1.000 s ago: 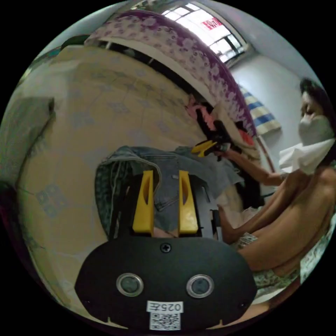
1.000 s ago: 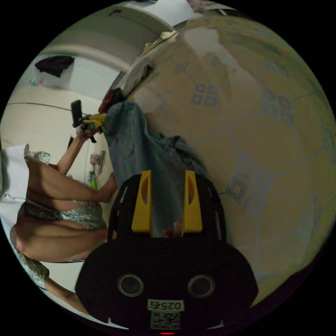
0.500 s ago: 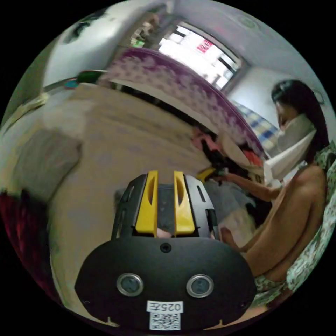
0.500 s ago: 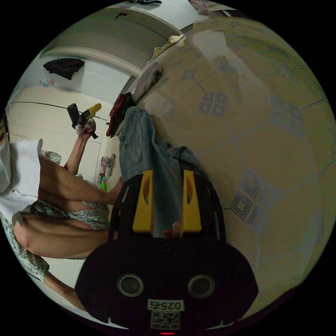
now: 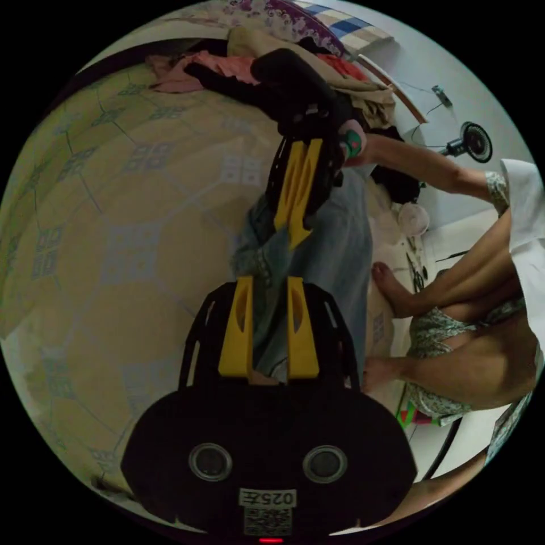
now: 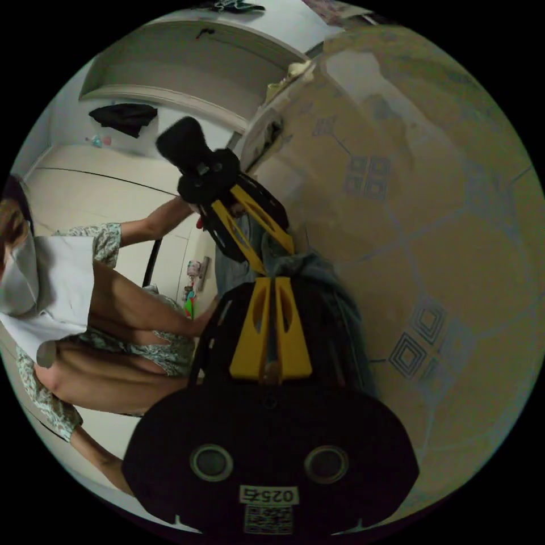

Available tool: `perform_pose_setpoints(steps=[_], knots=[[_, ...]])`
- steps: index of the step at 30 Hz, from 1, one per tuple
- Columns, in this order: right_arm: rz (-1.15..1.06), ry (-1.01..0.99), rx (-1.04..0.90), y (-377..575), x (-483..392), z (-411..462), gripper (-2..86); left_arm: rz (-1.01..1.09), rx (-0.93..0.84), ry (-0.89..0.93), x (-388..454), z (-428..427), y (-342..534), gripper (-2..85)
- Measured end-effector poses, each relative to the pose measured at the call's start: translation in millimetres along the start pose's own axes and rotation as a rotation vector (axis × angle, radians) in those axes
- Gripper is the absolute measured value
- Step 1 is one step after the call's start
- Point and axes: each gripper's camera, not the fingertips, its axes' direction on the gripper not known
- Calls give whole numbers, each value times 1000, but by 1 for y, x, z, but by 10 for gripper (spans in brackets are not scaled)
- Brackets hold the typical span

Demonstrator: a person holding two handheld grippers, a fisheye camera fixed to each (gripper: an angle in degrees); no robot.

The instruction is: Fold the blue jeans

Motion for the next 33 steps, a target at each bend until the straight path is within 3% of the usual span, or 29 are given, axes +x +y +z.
perform_pose_setpoints(steps=[4, 9, 11, 13, 19, 22, 26, 29, 31, 33], knots=[[-65, -21, 65, 13, -19, -15, -7, -25, 158, 88, -10, -24, 7, 68], [-160, 128, 38, 18, -35, 0, -9, -103, 128, 212, -55, -16, 6, 66], [-233, 226, 61, 26, -52, 5, -8, -110, 143, 370, -71, -6, 6, 53], [-276, 276, 52, 34, -63, 13, -8, -110, 111, 410, -76, 5, 4, 51], [-271, 398, -12, 45, -74, 44, 7, -95, 35, 373, -79, 32, -3, 34], [-162, 486, 86, 53, -81, 33, 53, -74, 69, 240, -70, 11, -2, 23], [-228, 525, 248, 81, -131, 38, 34, -11, 18, 41, -50, -11, -15, -6], [-209, 575, 68, 75, -135, 98, 48, 4, -113, -55, -59, 21, -32, -7], [-148, 566, -94, 71, -119, 142, 33, 1, -99, 19, -70, 24, -36, -8], [-121, 486, 9, 79, -118, 154, 2, 0, -69, 20, -74, 17, -36, -9]])
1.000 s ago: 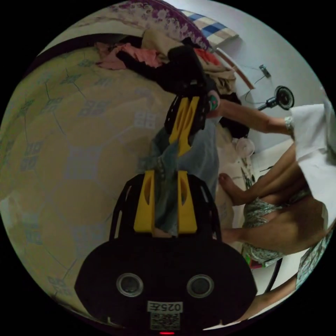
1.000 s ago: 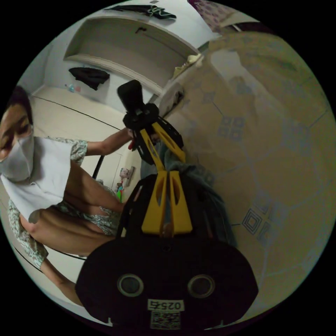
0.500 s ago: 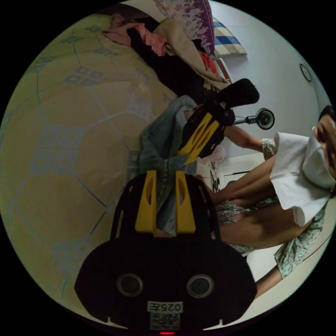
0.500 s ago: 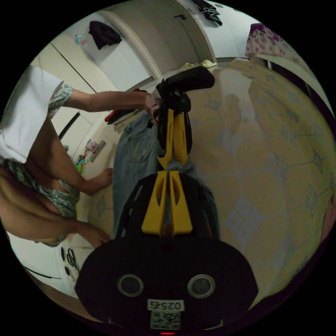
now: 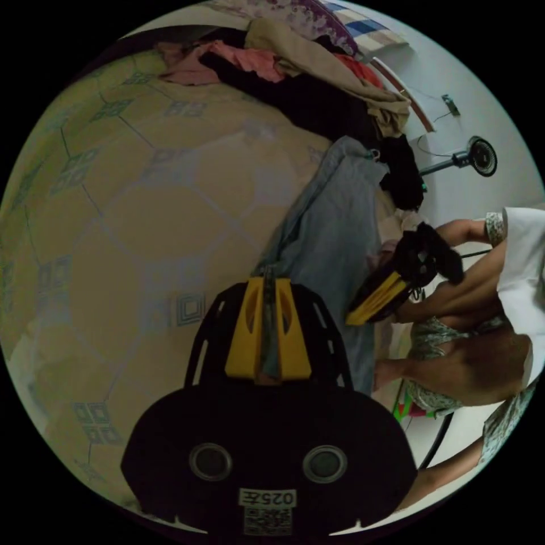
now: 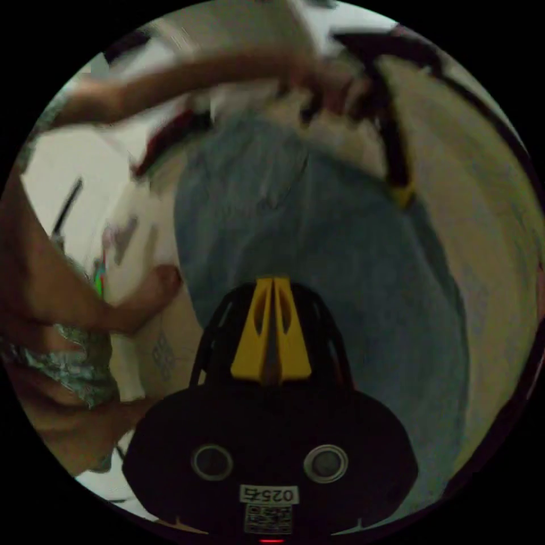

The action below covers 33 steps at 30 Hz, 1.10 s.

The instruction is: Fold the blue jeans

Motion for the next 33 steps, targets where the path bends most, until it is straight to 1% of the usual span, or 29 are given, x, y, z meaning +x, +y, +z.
perform_pose_setpoints(steps=[1, 2, 3, 5, 7, 9, 11, 12, 14, 15, 17, 18, 20, 21, 23, 25, 27, 29, 33], knots=[[-15, -130, -147, 1, -7, 18, -4, -4, 24, -19, -1, -5, 0, -9], [-6, -119, -66, 6, -15, 18, -6, -23, 28, 3, -3, -8, -1, -8], [-46, -115, -89, 9, -22, 22, -7, -29, 35, -3, -2, -9, -1, -8], [-64, -24, -35, 21, -37, 31, -8, -33, 48, -18, 7, -13, 1, -4], [-33, -50, -23, 23, -35, 37, -8, -54, 70, -49, 17, -23, 8, 9], [-12, -121, -28, 21, -30, 40, -7, -118, 99, -124, 26, -40, 26, 37], [-17, -156, 25, 17, -29, 34, -4, -257, 236, -170, 41, -76, 72, 41], [-17, -144, 54, 15, -29, 30, -2, -291, 277, -185, 47, -85, 86, 43], [-24, -97, 174, 3, -25, 12, 28, -461, 429, -275, 74, -116, 149, 54], [-17, -87, 197, -3, -22, 10, 45, -506, 455, -300, 82, -121, 164, 55], [19, -117, 239, -32, 0, 7, 92, -664, 484, -373, 108, -129, 218, 58], [29, -125, 237, -41, 6, 9, 96, -708, 481, -381, 113, -130, 230, 58], [24, -131, 207, -78, 25, 24, 106, -849, 507, -350, 130, -131, 269, 56], [14, -126, 198, -88, 27, 29, 107, -875, 535, -346, 135, -132, 278, 55], [-39, -93, 143, -121, 29, 53, 111, -965, 607, -252, 141, -134, 306, 54], [-79, -109, 82, -139, 24, 71, 111, -1011, 623, -155, 143, -134, 317, 50], [-105, -95, 51, -149, 16, 86, 112, -1033, 609, -168, 150, -135, 319, 42], [-130, -15, 49, -153, 7, 99, 112, -1035, 549, -155, 154, -131, 314, 47], [-109, 22, 110, -152, 6, 94, 110, -1044, 571, -182, 171, -148, 314, 50]])
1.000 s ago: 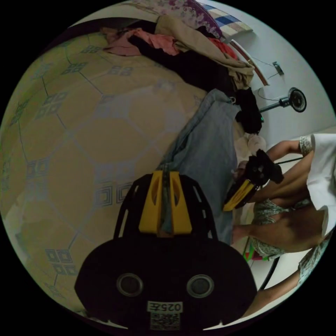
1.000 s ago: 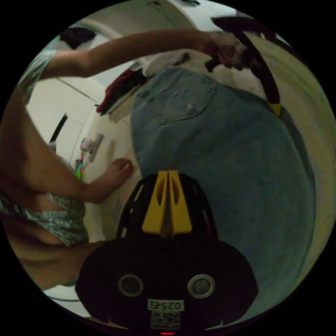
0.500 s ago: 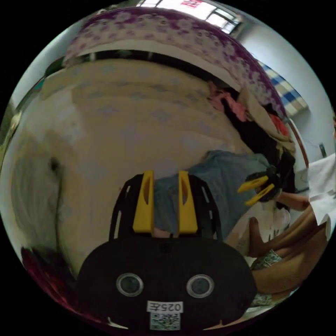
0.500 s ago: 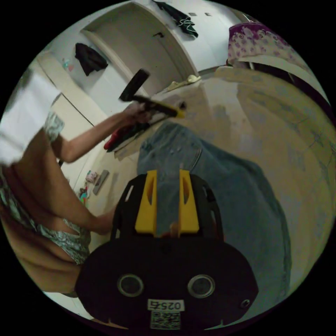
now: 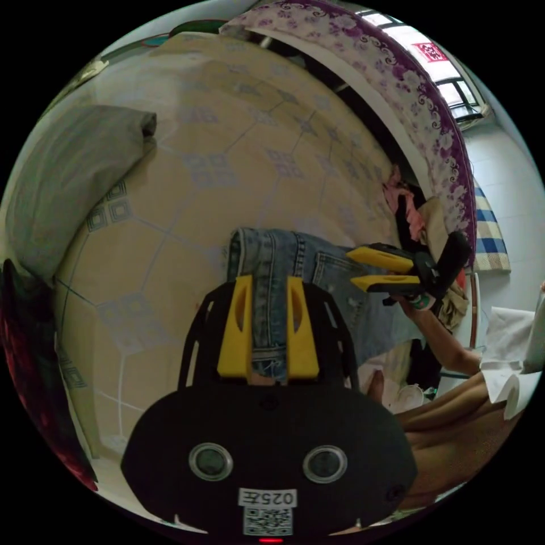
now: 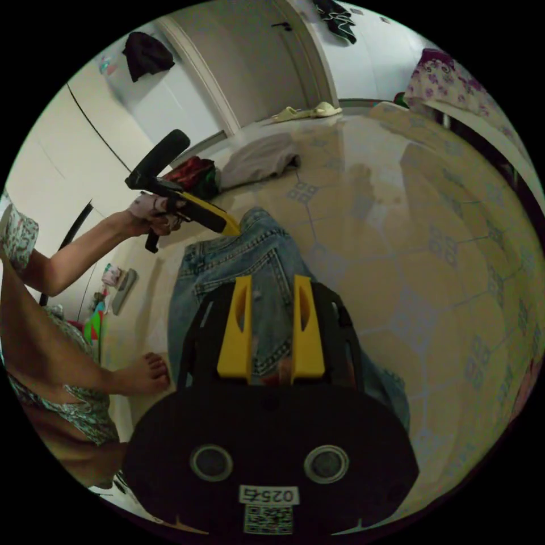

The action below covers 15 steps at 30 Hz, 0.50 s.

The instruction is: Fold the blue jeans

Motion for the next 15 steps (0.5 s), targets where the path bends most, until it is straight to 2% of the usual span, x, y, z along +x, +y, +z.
perform_pose_setpoints(steps=[3, 9, 11, 15], knots=[[56, -32, 10, -1, 15, 1, 108, 2, 38, -29, 6, -21, 5, 39], [78, -139, -64, -7, 26, 26, 111, 7, -26, 58, 12, -24, 11, 3], [84, -160, -43, -9, 32, 14, 100, 16, -21, -25, 29, -54, 25, -6], [115, -178, -60, -18, 59, 8, 87, 39, -53, -75, 45, -80, 44, -9]])
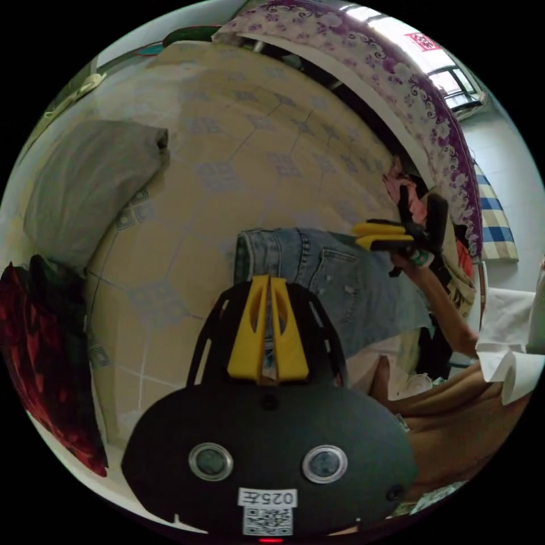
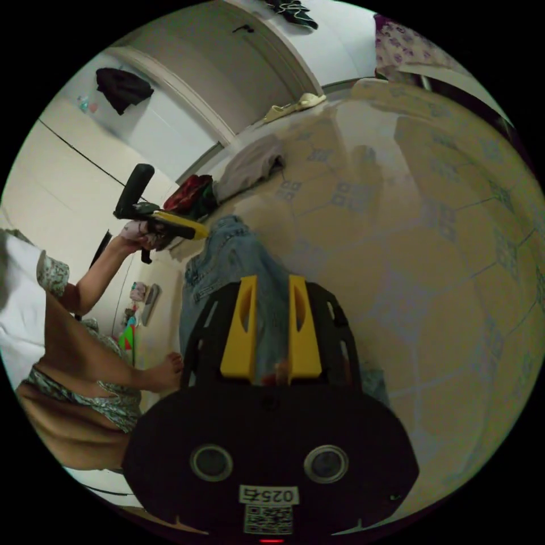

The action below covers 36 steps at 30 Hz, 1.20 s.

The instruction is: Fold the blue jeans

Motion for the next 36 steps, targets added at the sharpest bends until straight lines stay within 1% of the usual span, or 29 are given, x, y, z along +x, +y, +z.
perform_pose_setpoints(steps=[2, 4, 7, 10, 13, 15, 16, 17, 18, 19, 20, 22, 24, 26, 28, 29, 30, 31, 32, 33, 34, 35, 36], knots=[[-35, 29, -76, -12, 7, 12, 86, 1, -37, -15, -1, 9, 5, -10], [-99, 57, -117, -19, 3, 23, 83, -7, -15, 7, -1, 11, 8, -10], [-184, 10, -196, -31, -6, 39, 68, -10, -1, 18, 0, 8, 15, -10], [-224, -76, -283, -41, -4, 45, 15, -22, 8, 42, -1, 0, 24, -10], [-240, -10, -243, -48, -7, 25, -4, -24, 28, 54, 0, -13, 32, -9], [-201, -50, -259, -55, -2, 14, -6, -15, 59, 44, 4, -20, 37, -9], [-184, -17, -274, -57, 3, 14, -7, -22, 60, -29, 6, -21, 39, -9], [-167, 40, -306, -57, 12, 19, -6, 11, 17, -219, 11, -16, 41, -9], [-150, 55, -326, -57, 17, 23, -5, 33, -15, -312, 13, -11, 42, -9], [-124, 0, -352, -56, 26, 28, -1, 32, -51, -401, 13, 0, 45, -9], [-110, -75, -353, -55, 31, 28, 5, 35, -76, -359, 12, 8, 48, -9], [-80, -95, -336, -51, 33, 20, 21, 38, -43, -223, 11, 6, 56, -9], [-46, -78, -261, -45, 32, -1, 37, -33, 62, -198, 8, -11, 63, -9], [-3, -60, -88, -31, 19, -42, 33, -85, 271, -71, 10, -46, 77, -11], [-37, -85, 42, -14, -7, -68, 12, -22, 369, 51, 21, -64, 85, -12], [-45, -75, 59, -5, -27, -73, 1, 11, 383, 112, 30, -66, 89, -13], [-46, -64, 53, -1, -38, -73, -2, 5, 366, 131, 33, -62, 89, -12], [-59, -48, 27, 7, -57, -67, -6, -26, 287, 129, 37, -46, 90, -11], [-38, -26, -29, 12, -72, -54, -8, -48, 187, 54, 39, -20, 93, -10], [-21, -15, -64, 15, -78, -45, -8, -65, 126, -4, 38, -4, 96, -10], [-27, -8, -157, 20, -90, -21, -9, -75, 10, -89, 32, 33, 104, -9], [-36, 27, -322, 27, -99, 12, -8, -132, 159, -12, 21, 36, 123, -9], [-39, 26, -301, 30, -103, 15, -8, -185, 170, 36, 13, 37, 129, -9]])
